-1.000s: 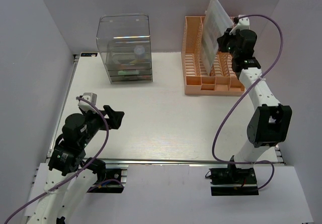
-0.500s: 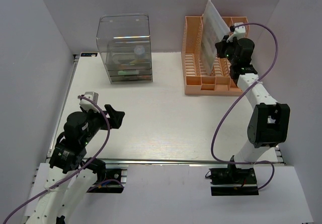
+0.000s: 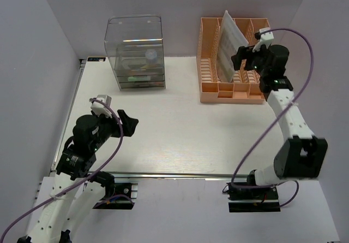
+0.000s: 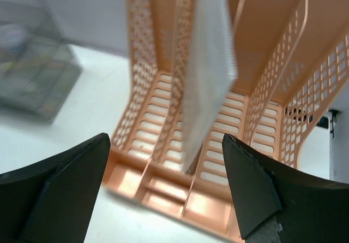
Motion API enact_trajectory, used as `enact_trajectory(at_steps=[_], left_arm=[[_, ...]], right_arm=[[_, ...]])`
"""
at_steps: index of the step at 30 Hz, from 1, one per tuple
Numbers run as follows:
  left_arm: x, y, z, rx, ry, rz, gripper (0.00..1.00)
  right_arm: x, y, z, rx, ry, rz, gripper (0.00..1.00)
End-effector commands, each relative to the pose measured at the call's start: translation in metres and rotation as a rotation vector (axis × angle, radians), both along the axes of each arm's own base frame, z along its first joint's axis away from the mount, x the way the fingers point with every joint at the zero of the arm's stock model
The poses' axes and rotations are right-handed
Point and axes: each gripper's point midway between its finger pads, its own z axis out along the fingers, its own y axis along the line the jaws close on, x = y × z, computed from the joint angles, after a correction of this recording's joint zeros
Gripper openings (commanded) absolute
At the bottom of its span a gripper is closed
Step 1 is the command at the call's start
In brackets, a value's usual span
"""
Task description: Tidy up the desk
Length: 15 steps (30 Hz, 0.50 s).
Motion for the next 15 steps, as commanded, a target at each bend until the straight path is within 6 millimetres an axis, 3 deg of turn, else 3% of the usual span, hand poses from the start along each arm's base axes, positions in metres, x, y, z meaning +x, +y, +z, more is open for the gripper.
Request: enact_trajectory(at_steps=[1, 2, 4, 7, 9, 10, 11, 15], left_arm=[[0.005, -0.008, 0.028, -0.006, -0.093, -0.049, 0.98], [0.005, -0.009, 0.026, -0.001, -0.097, -0.056, 0.98], [0.008, -0.012, 0.019, 0.002, -0.101, -0.074, 0.98], [0.012, -0.015, 0.008, 0.004, -0.096, -0.079, 0.98], [0.016, -0.016, 0.007, 0.005, -0.098, -0.083, 0.98], [0.018, -0.017, 0.012, 0.007, -0.108, -0.088, 0.98], [0.021, -0.017, 0.012, 0.016, -0.109, -0.085, 0.98], [0.039, -0.017, -0.003, 0.054, -0.085, -0.071, 0.98]], right_arm=[[-0.079, 0.028, 0.031, -0.042, 0.0, 0.224, 0.89], [-0.111, 0.036, 0.043, -0.035, -0.03, 0.276, 0.89], [-0.157, 0.046, 0.02, 0.048, 0.046, 0.326, 0.89], [-0.191, 0.036, -0.023, 0.072, 0.145, 0.26, 0.89], [-0.201, 0.027, -0.047, 0.043, 0.171, 0.212, 0.89], [-0.208, 0.023, -0.047, 0.029, 0.136, 0.197, 0.89], [-0.212, 0.021, -0.067, 0.014, 0.16, 0.19, 0.89], [-0.225, 0.02, -0.089, 0.028, 0.172, 0.182, 0.89]])
